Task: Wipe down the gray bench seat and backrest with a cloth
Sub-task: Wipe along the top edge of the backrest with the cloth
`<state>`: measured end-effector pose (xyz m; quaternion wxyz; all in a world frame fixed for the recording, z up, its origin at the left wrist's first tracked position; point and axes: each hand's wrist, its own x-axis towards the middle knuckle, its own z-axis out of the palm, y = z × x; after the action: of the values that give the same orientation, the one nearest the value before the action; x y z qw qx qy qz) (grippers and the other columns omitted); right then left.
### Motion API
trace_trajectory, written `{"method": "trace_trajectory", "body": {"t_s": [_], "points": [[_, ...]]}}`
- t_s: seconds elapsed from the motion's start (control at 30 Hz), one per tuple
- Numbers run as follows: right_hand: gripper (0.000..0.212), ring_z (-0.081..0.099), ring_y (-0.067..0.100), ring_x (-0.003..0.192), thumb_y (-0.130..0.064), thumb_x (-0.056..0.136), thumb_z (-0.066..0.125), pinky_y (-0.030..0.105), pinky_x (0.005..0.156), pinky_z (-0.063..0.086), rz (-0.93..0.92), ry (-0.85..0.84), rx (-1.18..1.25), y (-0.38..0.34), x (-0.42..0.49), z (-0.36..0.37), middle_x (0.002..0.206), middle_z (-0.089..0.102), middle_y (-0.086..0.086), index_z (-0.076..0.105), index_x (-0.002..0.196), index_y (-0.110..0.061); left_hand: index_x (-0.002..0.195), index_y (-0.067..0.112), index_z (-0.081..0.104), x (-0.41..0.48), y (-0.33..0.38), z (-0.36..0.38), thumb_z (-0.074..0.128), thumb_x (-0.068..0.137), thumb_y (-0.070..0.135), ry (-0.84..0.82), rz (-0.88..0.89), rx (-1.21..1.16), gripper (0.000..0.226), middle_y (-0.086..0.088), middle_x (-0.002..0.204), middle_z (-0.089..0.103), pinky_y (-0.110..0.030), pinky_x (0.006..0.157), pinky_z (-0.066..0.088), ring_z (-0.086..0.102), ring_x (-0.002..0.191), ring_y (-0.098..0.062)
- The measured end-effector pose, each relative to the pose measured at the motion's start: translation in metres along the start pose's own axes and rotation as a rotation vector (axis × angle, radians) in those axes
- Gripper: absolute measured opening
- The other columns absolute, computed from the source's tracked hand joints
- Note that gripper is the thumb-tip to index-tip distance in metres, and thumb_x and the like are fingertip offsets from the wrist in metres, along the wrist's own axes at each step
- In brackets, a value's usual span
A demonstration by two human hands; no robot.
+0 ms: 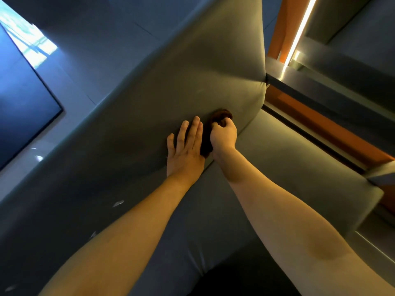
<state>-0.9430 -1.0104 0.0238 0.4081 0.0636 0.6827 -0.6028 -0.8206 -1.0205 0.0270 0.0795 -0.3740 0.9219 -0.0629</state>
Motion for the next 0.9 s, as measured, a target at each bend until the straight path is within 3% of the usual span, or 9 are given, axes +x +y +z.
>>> {"method": "trace_trajectory", "body": {"t_s": [0.1,0.23,0.33,0.5,0.57,0.63,0.73,0.83,0.9], "points": [[0.009,0.063,0.012,0.096,-0.018,0.101,0.056,0.026,0.081,0.052,-0.117,-0.016,-0.016,-0.024,-0.02,0.01,0.105,0.067,-0.004,0.063,0.103,-0.023,0.161,0.014,0.005,-0.002,-0.005,-0.024,0.051,0.1,0.041,0.053,0.001,-0.004,0.081,-0.003,0.17,0.002,-0.052,0.114,0.026,0.005,0.152,-0.023],[0.012,0.064,0.013,0.093,-0.019,0.098,0.06,0.027,0.083,0.054,-0.335,-0.045,-0.066,-0.065,-0.045,0.029,0.099,0.069,-0.003,0.069,0.105,-0.016,0.16,0.012,0.02,0.005,-0.026,-0.064,0.05,0.095,0.042,0.187,-0.014,0.003,0.077,-0.006,0.168,0.017,-0.056,0.106,0.034,0.026,0.147,-0.025],[0.008,0.062,0.014,0.087,-0.018,0.097,0.059,0.028,0.077,0.05,-0.42,0.01,-0.165,-0.066,-0.044,0.028,0.09,0.066,-0.004,0.067,0.098,-0.016,0.159,0.014,0.024,0.009,-0.036,-0.073,0.054,0.093,0.043,0.198,0.01,0.043,0.078,-0.002,0.168,0.018,-0.053,0.105,0.033,0.027,0.144,-0.024],[0.01,0.064,0.019,0.098,-0.021,0.099,0.057,0.037,0.09,0.054,-0.169,0.11,-0.098,-0.058,-0.024,0.009,0.102,0.067,0.0,0.067,0.1,-0.02,0.162,0.017,0.003,0.004,-0.037,-0.068,0.046,0.095,0.033,0.076,0.053,0.044,0.082,0.003,0.169,-0.013,-0.051,0.11,0.027,0.014,0.142,-0.025],[0.011,0.064,0.02,0.101,-0.024,0.097,0.06,0.041,0.095,0.055,-0.185,0.086,-0.093,-0.063,-0.027,0.012,0.105,0.069,0.0,0.068,0.103,-0.022,0.162,0.018,0.001,0.004,-0.036,-0.067,0.048,0.095,0.034,0.075,0.042,0.048,0.084,0.004,0.169,-0.017,-0.049,0.109,0.026,0.014,0.141,-0.025],[0.012,0.065,0.015,0.095,-0.024,0.096,0.062,0.03,0.089,0.055,-0.289,0.046,-0.066,-0.071,-0.037,0.02,0.1,0.07,-0.001,0.071,0.103,-0.019,0.162,0.017,0.008,0.004,-0.036,-0.064,0.055,0.093,0.037,0.122,0.028,0.059,0.087,0.002,0.17,-0.009,-0.049,0.106,0.028,0.02,0.138,-0.026],[0.009,0.062,0.006,0.082,-0.02,0.098,0.062,0.008,0.067,0.046,-0.464,-0.021,-0.089,-0.079,-0.048,0.027,0.09,0.069,-0.003,0.07,0.097,-0.015,0.16,0.016,0.023,0.005,-0.038,-0.059,0.06,0.09,0.038,0.176,0.04,0.072,0.082,0.0,0.17,0.008,-0.047,0.101,0.03,0.03,0.134,-0.026],[0.009,0.062,0.016,0.087,-0.018,0.097,0.061,0.02,0.071,0.043,-0.521,0.0,-0.247,-0.062,-0.04,0.024,0.095,0.068,0.003,0.068,0.098,-0.013,0.161,0.017,0.018,0.006,-0.035,-0.055,0.056,0.093,0.041,0.18,0.021,0.074,0.081,0.001,0.169,0.002,-0.049,0.102,0.026,0.026,0.135,-0.026],[0.011,0.062,0.021,0.093,-0.017,0.096,0.06,0.026,0.078,0.042,-0.453,0.035,-0.317,-0.036,-0.031,0.019,0.1,0.068,0.007,0.068,0.1,-0.011,0.162,0.017,0.013,0.006,-0.029,-0.054,0.054,0.095,0.041,0.156,-0.014,0.029,0.082,0.002,0.169,-0.005,-0.054,0.107,0.027,0.02,0.138,-0.026]]}}
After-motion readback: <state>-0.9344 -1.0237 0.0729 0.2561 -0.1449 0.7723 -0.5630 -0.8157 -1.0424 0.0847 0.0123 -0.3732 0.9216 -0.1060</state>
